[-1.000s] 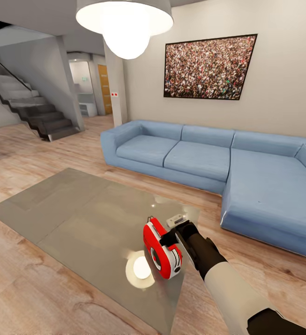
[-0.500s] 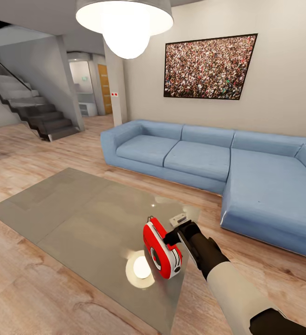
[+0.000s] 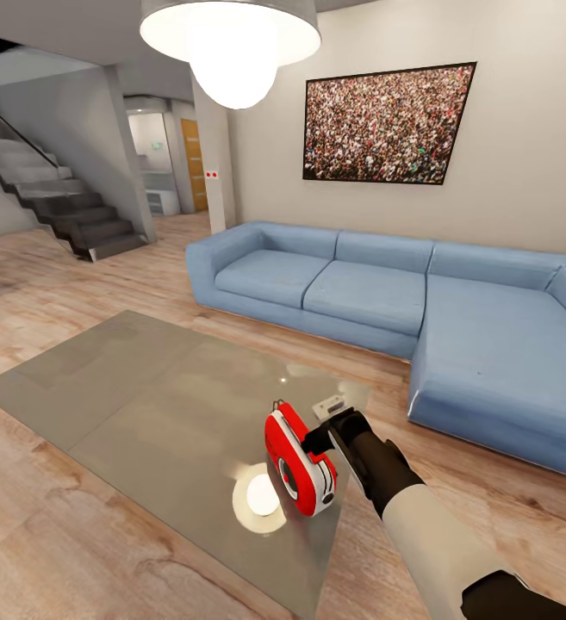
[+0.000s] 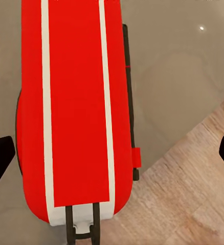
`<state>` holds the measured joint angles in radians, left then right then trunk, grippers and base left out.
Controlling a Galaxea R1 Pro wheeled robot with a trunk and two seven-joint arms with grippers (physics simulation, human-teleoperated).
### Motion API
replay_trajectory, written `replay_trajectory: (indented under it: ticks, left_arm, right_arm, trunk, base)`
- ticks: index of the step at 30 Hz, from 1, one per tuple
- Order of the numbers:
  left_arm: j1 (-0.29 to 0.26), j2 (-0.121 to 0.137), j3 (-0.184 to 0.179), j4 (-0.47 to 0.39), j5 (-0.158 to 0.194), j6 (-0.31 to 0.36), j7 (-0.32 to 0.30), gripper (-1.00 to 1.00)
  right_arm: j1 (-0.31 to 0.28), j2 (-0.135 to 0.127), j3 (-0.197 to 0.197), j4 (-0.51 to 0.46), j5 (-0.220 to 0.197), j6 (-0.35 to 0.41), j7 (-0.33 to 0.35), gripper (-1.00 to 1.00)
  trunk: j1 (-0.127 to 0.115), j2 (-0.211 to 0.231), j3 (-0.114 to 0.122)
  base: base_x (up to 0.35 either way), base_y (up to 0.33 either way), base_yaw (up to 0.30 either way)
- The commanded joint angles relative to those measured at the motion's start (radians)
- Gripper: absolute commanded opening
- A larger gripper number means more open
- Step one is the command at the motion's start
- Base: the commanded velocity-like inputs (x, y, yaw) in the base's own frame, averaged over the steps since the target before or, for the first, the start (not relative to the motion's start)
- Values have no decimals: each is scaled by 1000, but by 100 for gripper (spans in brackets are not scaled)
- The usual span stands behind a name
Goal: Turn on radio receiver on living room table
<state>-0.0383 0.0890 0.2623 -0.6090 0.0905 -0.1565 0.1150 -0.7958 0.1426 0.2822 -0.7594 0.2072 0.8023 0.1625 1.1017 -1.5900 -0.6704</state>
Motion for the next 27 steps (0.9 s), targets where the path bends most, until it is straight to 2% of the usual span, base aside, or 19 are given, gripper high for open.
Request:
replay_trajectory:
  ticks: [1,11,27]
  left_arm:
    - [0,0,0,0,0,0,0,100]
    - [0,0,0,0,0,0,0,100]
    - [0,0,-5,26,0,-1,0,100]
  right_arm:
    - [0,0,0,0,0,0,0,100]
    - [0,0,2,0,0,0,0,100]
    - [0,2,3,1,0,0,0,100]
  trunk:
    - [0,0,0]
    - [0,0,-2]
    - [0,0,-25]
  base:
    - [0,0,0]
    - [0,0,0]
    - [0,0,0]
